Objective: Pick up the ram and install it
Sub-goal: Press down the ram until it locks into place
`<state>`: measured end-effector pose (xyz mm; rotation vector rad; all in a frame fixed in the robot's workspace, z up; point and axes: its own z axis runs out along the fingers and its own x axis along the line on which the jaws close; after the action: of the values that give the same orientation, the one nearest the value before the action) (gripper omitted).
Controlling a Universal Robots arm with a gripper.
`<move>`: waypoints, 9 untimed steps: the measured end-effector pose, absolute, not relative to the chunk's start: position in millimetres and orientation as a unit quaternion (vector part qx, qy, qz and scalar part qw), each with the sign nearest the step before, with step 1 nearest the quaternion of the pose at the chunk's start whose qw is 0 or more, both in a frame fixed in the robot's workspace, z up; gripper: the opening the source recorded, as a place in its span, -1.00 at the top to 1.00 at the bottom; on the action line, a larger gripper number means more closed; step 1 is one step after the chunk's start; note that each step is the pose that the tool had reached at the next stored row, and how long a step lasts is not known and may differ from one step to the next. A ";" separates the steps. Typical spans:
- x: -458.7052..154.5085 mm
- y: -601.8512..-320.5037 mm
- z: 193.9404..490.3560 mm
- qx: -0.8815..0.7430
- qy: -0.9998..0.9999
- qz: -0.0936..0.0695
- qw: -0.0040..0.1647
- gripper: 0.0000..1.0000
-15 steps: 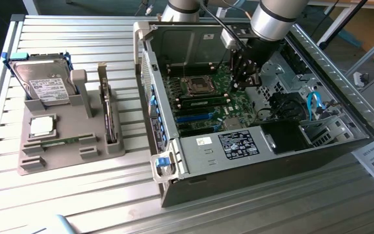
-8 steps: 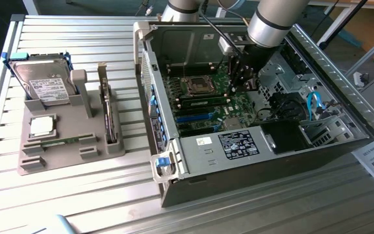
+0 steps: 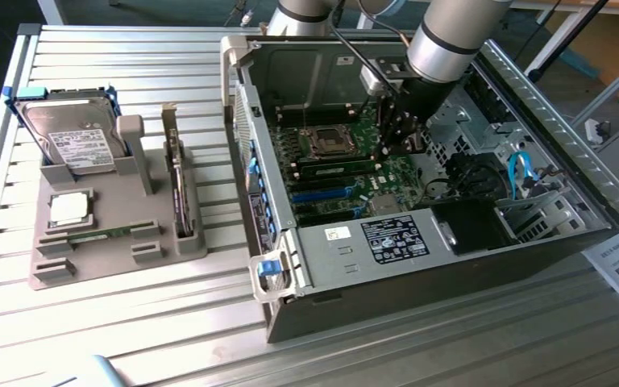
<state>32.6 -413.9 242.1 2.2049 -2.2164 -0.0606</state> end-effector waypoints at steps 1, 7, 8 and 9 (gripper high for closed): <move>32.4 -413.8 242.1 0.705 -0.709 -0.019 0.007 0.80; 31.0 -413.8 241.6 0.705 -0.709 -0.019 0.007 0.80; 31.1 -413.8 241.2 0.705 -0.709 -0.019 0.007 0.80; 31.1 -413.8 240.6 0.705 -0.709 -0.020 0.007 0.80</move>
<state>31.1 -413.8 240.6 2.2054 -2.2168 -0.0612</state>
